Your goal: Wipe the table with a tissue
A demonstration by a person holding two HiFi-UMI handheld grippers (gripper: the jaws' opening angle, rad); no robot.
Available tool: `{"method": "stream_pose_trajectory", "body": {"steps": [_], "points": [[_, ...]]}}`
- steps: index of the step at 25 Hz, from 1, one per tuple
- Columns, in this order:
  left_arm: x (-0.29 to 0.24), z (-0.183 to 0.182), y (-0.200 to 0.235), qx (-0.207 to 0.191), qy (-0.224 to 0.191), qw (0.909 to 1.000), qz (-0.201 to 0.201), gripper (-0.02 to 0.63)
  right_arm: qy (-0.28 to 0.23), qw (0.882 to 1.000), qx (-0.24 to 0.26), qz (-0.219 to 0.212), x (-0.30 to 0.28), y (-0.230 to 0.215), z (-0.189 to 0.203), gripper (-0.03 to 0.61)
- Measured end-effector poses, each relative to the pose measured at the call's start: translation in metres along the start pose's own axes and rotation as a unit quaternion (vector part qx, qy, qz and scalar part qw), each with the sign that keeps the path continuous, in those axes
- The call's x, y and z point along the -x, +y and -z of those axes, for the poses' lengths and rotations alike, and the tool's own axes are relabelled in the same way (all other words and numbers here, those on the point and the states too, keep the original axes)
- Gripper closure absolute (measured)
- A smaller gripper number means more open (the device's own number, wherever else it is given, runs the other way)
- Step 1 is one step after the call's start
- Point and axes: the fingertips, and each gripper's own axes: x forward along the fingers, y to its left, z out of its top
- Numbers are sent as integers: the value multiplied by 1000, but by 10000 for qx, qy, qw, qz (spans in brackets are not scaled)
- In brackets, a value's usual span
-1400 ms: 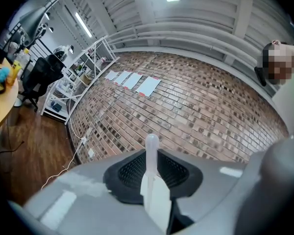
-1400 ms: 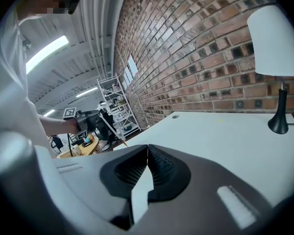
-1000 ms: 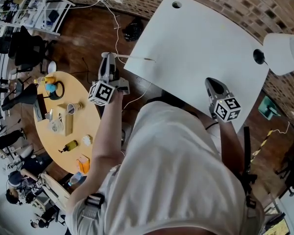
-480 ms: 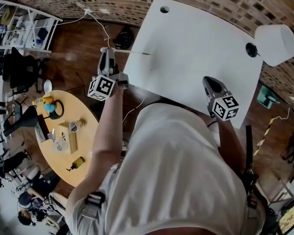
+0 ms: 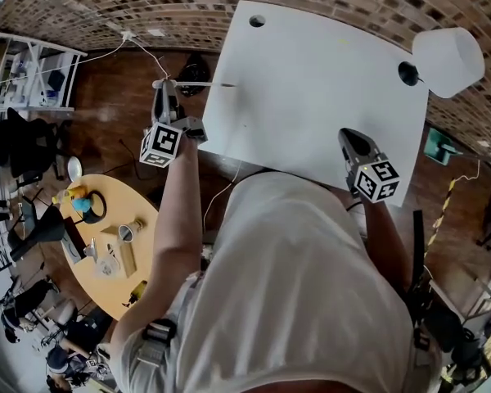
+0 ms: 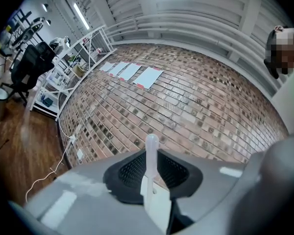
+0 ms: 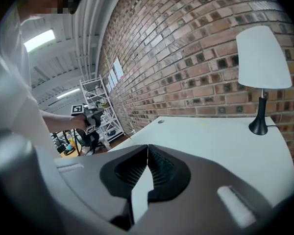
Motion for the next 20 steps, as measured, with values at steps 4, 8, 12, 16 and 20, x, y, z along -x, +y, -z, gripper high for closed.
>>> {"method": "stream_pose_trajectory", "body": {"steps": [4, 8, 12, 16, 20], "points": [[-8, 0, 4, -4, 27, 10000, 6, 541, -34, 9999, -34, 99, 1, -1, 0, 571], [-14, -1, 0, -45, 51, 9999, 84, 541, -32, 9998, -51, 184, 2, -1, 1, 571], [-21, -6, -3, -45, 30, 9999, 159, 541, -68, 9996, -91, 241, 4, 1, 2, 571], [-36, -5, -11, 15, 38, 9994, 333, 541, -84, 9993, -151, 333, 8, 2, 6, 571], [-56, 3, -23, 95, 108, 9987, 491, 541, -138, 9984, -240, 496, 17, -1, 10, 571]]}}
